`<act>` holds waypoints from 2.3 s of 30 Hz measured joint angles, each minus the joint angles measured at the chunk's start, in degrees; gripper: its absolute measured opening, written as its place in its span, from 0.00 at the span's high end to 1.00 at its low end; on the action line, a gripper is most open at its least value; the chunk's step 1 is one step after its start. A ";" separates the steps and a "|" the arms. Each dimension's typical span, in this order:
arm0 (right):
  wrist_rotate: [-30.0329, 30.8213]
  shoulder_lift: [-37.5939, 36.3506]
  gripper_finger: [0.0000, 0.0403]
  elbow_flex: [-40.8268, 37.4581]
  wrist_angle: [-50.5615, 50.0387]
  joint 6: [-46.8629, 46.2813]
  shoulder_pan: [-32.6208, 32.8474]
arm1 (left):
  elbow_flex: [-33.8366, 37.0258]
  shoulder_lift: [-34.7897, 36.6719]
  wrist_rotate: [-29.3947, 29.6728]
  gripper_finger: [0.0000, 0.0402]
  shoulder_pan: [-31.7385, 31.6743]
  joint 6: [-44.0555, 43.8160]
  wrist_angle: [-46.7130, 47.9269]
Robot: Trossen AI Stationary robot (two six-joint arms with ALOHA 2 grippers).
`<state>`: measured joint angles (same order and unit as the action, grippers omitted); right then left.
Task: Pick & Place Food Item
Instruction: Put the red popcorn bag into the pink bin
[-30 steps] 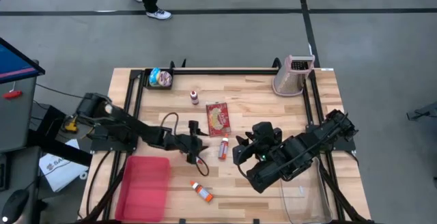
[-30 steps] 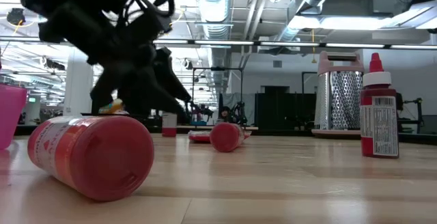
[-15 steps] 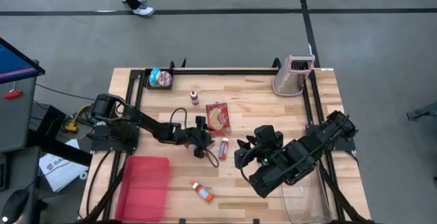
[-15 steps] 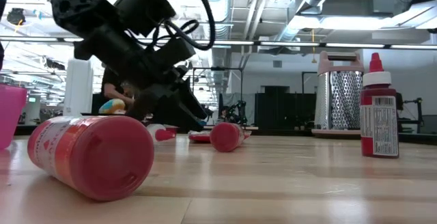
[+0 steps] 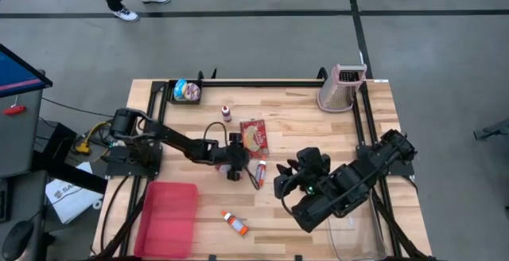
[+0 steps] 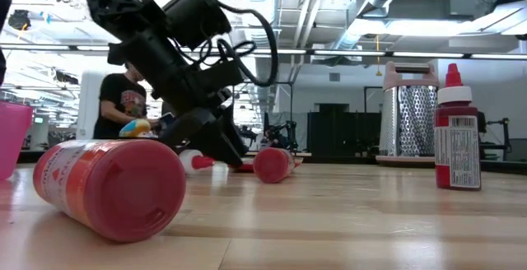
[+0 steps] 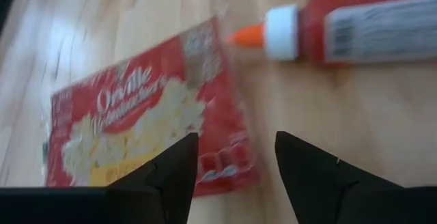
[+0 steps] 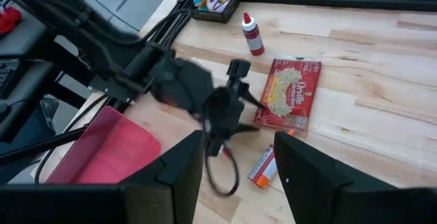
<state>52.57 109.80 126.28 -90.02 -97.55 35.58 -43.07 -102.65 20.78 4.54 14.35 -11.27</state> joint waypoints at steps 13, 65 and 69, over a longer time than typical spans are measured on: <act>0.45 0.00 0.57 0.00 0.11 -1.10 0.88 | -4.09 -0.36 -2.11 0.58 -3.00 2.26 7.34; 5.98 0.17 0.57 0.00 3.04 -1.48 1.65 | -4.20 51.31 -3.31 1.00 24.59 -27.53 35.98; 6.00 0.17 0.57 0.00 3.87 -1.02 1.65 | -4.20 54.46 -5.53 1.00 30.25 -33.96 35.77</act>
<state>58.57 109.97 126.28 -86.15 -98.57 37.23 -47.27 -48.19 15.25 34.79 -19.61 24.51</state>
